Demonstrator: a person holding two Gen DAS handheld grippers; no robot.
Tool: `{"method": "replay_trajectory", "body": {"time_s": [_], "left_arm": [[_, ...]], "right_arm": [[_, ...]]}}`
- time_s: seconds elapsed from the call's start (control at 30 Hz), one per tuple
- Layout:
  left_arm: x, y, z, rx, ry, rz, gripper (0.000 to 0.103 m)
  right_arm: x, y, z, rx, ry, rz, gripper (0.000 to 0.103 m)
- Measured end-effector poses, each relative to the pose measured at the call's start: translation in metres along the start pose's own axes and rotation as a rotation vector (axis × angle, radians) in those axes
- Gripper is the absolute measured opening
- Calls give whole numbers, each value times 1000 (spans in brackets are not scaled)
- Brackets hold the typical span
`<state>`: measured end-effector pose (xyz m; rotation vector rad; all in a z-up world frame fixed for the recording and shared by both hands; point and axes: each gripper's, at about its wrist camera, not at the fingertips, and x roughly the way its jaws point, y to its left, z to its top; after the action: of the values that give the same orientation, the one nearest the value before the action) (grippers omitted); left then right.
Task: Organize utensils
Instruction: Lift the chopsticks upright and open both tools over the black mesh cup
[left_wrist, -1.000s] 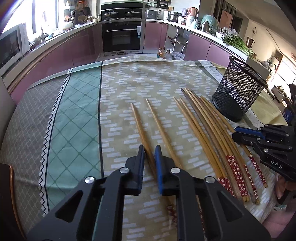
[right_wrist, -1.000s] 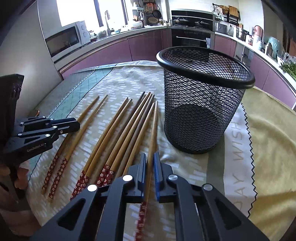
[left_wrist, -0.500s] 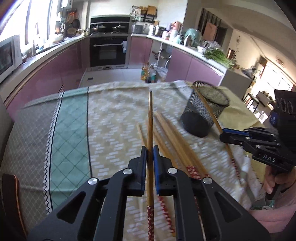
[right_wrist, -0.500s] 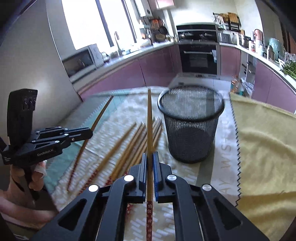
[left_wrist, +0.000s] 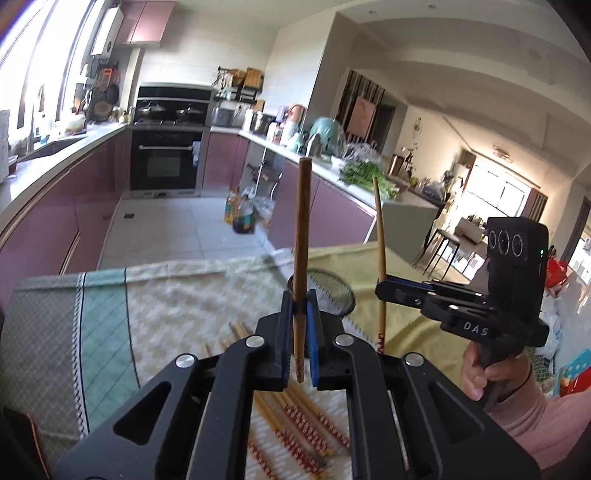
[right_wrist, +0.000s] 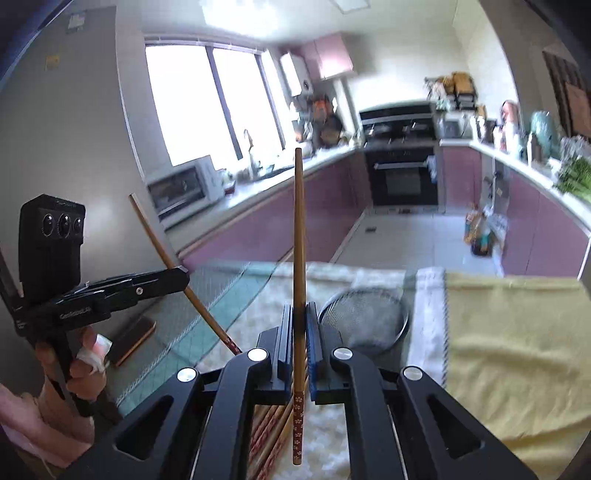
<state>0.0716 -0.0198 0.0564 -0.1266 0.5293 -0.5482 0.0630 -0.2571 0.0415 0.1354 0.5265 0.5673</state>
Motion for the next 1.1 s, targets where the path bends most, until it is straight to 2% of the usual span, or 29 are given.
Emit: {"method": "replay_trajectory", "body": {"time_s": [0.27, 0.4, 0.47, 0.63, 0.87, 0.97, 1.1], "left_arm": [[7, -29, 58, 55, -107, -44, 8], [20, -42, 77, 78, -108, -49, 8], [32, -47, 80, 89, -80, -44, 8], [70, -51, 68, 111, 26, -33, 8], [122, -36, 38, 123, 167, -14, 8], [132, -25, 29, 114, 176, -2, 8], [147, -12, 27, 94, 192, 2, 9]], "right_arm": [[3, -14, 41, 1, -121, -47, 6], [11, -22, 56, -3, -157, -72, 6], [22, -27, 61, -8, -154, -82, 6], [54, -39, 51, 1, -88, -116, 6], [92, -52, 23, 22, 108, -134, 6], [106, -57, 16, 30, 184, -142, 6], [112, -58, 14, 48, 217, -156, 7]]}}
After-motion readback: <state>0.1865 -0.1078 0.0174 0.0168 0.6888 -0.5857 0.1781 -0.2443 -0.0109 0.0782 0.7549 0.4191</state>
